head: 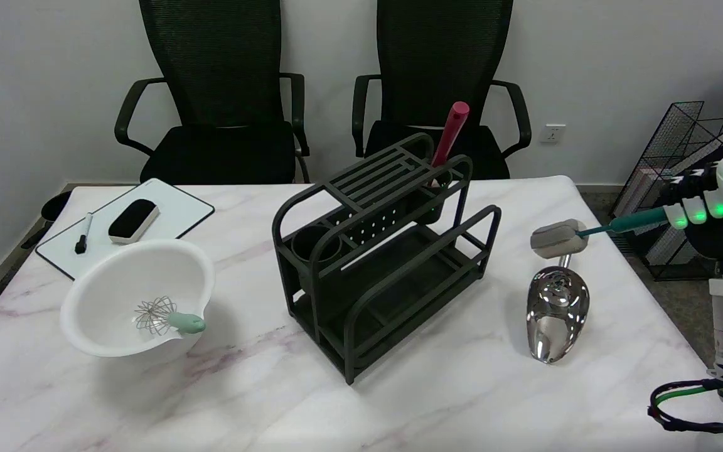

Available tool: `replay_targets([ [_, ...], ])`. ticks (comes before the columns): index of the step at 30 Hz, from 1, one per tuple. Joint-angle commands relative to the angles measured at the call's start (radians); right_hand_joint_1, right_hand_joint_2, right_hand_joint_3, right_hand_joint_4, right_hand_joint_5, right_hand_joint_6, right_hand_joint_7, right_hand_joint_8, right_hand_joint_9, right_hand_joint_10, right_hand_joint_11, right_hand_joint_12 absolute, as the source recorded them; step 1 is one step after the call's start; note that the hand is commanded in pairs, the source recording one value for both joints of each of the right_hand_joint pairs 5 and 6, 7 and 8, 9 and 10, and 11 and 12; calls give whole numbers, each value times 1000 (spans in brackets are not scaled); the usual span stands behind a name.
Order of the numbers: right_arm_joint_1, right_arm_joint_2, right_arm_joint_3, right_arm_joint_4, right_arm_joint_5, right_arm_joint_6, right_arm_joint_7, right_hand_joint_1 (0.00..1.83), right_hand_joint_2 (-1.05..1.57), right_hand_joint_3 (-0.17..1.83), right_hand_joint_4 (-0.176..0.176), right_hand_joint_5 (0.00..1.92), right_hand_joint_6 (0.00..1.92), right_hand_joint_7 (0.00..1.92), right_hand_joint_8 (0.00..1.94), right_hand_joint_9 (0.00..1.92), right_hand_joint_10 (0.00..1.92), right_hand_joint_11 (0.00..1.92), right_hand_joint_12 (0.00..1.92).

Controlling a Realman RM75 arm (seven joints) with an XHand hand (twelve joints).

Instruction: Place the blue sponge bottle brush into the kitchen storage rack.

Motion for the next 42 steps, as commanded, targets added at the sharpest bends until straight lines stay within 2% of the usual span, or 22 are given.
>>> replay_targets([
  [1,113,69,-76,-265,30,36,87,1101,1571,221,0,1920,1920,1920,1920,1920,1920,1920,1920],
  [10,135,77,-85,-254,36,41,124,1097,1571,224,0,1920,1920,1920,1920,1920,1920,1920,1920],
  [16,129,91,-42,-130,21,71,159,1097,1571,224,0,1920,1920,1920,1920,1920,1920,1920,1920],
  [20,126,112,-27,16,-13,34,151,1094,1571,232,0,1920,1920,1920,1920,1920,1920,1920,1920],
  [30,80,96,-24,388,-130,-267,66,1099,1571,262,0,1920,1920,1920,1920,1920,1920,1920,1920],
  [34,70,89,-48,529,-171,-463,27,1103,1571,270,0,1920,1920,1920,1920,1920,1920,1920,1920],
  [38,125,114,-97,639,-182,-640,-3,1104,1571,263,0,1920,1920,1920,1920,1920,1920,1920,1920],
  [42,231,160,-119,655,-225,-687,7,1102,1571,260,0,1920,1920,1920,1920,1920,1920,1920,1920],
])
